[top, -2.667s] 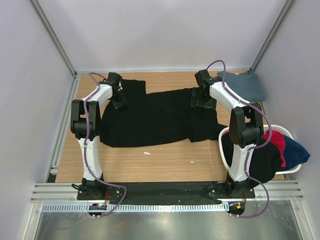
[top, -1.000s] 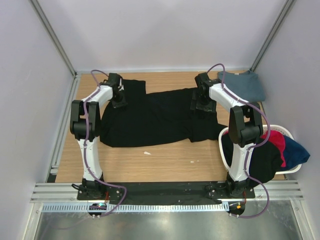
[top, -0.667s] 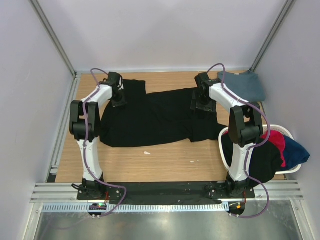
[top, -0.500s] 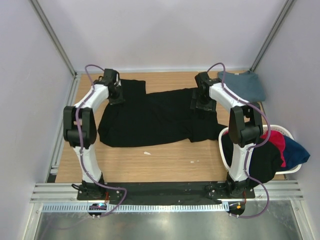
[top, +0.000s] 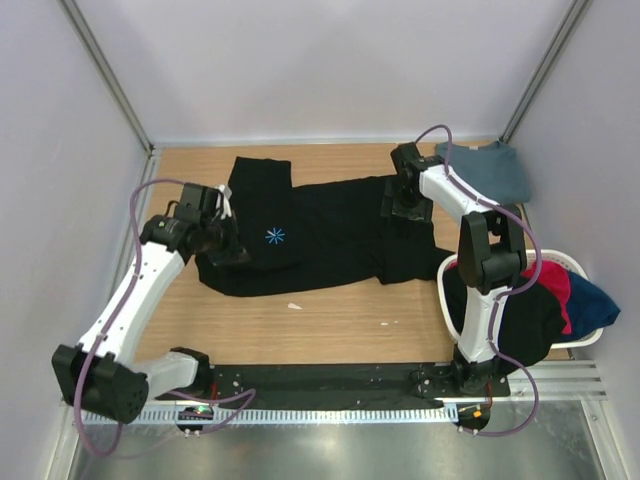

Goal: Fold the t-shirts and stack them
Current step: Flatten the tshirt out

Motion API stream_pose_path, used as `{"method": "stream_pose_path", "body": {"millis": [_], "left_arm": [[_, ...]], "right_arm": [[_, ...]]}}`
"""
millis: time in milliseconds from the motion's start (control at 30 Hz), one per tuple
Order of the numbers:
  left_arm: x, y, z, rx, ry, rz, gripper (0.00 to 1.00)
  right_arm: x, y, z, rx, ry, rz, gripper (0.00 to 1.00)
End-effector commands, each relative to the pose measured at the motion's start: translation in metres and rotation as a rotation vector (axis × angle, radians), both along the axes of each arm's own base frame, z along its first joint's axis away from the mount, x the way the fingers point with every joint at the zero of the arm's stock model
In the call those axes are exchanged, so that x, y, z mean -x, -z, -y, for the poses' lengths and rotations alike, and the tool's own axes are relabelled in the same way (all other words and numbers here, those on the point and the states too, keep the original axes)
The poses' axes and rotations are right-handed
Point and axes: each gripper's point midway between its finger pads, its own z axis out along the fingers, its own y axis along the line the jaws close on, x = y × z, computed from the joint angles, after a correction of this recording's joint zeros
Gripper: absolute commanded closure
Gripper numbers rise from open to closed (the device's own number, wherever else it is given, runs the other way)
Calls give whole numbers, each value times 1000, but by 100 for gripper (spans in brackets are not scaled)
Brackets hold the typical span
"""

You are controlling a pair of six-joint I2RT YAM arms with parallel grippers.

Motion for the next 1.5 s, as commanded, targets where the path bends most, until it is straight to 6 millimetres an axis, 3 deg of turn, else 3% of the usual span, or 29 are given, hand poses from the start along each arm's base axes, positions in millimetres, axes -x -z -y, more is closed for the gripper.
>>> {"method": "stream_pose_path", "body": {"millis": [0, 67, 167, 333, 400, 567, 667, 833, 1033, 1167, 1333, 1467], "left_arm": [[88, -3, 19, 123, -24, -248, 100], [116, 0, 20, 100, -23, -309, 100], [161, 10, 1, 13, -92, -467, 100], [200, 23, -22, -80, -182, -616, 100], [197, 30, -27, -106, -214, -595, 100], [174, 35, -9, -34, -192, -546, 100], [180, 41, -21, -119, -198, -591, 100], [174, 36, -56, -301, -316, -542, 100], [144, -1, -89, -361, -528, -342, 100], [137, -11, -113, -411, -620, -323, 100], [134, -14, -133, -430, -694, -290, 100], [135, -6, -134, -436, -673, -310, 100]], "right_arm": [[-9, -12, -2, -20, -8, 37, 20], [-5, -12, 1, -11, -7, 35, 20], [4, -11, 5, -1, -10, 21, 20], [16, -15, 9, 6, -12, 11, 20], [20, -19, 10, 9, -11, 10, 20], [22, -32, 17, 33, 2, 32, 19], [18, -34, 14, 24, -2, 39, 19], [32, -21, 17, 38, 3, -22, 19], [43, -16, 20, 41, 16, -40, 20], [46, -16, 14, 5, 24, -47, 20], [59, -11, 9, -30, 41, -57, 23], [69, -5, 6, -41, 57, -81, 24]]}}
